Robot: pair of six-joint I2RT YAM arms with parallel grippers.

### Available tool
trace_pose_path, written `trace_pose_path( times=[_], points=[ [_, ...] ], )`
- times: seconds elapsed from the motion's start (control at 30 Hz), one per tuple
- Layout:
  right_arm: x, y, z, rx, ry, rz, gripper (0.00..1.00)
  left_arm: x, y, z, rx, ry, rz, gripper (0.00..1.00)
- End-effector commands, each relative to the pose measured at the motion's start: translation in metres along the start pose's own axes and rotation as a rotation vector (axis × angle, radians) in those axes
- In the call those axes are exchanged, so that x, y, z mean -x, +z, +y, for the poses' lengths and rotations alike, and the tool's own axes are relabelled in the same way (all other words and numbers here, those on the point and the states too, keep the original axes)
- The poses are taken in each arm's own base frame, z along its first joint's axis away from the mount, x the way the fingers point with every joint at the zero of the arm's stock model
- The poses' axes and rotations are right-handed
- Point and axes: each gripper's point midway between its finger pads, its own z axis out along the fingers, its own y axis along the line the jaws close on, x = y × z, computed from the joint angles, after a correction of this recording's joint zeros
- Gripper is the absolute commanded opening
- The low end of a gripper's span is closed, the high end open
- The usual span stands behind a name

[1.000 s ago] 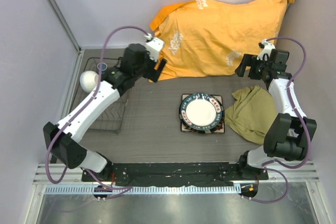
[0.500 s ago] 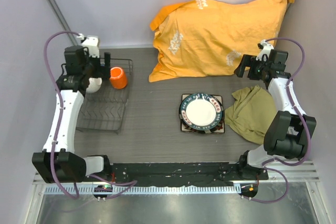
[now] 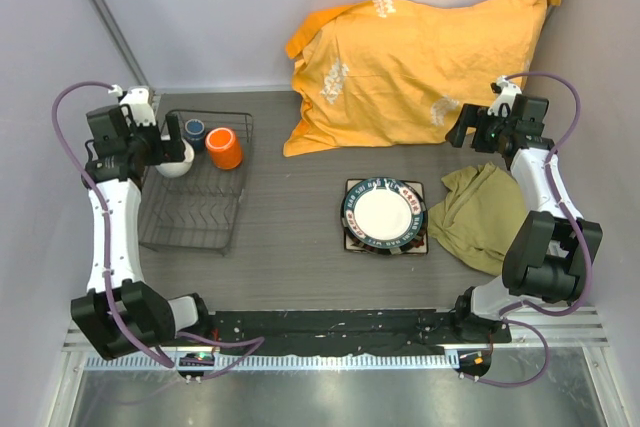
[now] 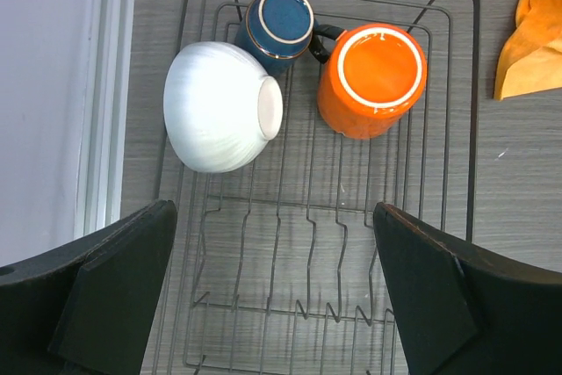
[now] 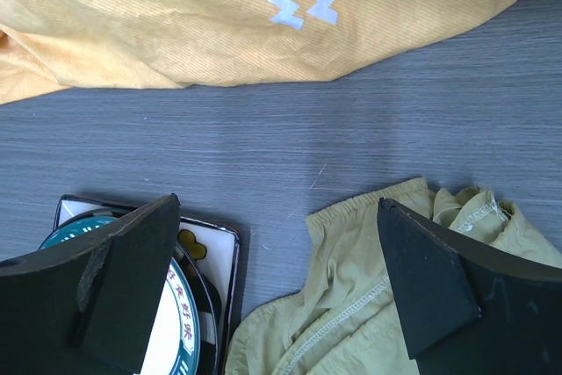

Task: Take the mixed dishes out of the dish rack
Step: Place the plate at the center of the board, then pick up the bowl from the dish rack.

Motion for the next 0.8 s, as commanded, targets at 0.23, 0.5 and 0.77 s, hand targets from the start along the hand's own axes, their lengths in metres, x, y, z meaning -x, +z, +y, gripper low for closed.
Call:
trace_pose_path(
  times=[0.23,0.5,0.77],
  points=[
    [0.018,-0.004,0.011,0.047,0.007,-0.055,1.00,0.004,0.040,0.019,0.003,-0.021,-0.004,1.00],
    [0.012,0.002,0.016,0.070,0.013,-0.030,0.99,-0.009,0.077,0.045,0.094,-0.025,0.051,1.00],
    [0.010,0.005,0.020,0.074,-0.002,-0.022,1.00,-0.009,0.094,0.055,0.121,-0.010,0.059,1.00]
  ],
)
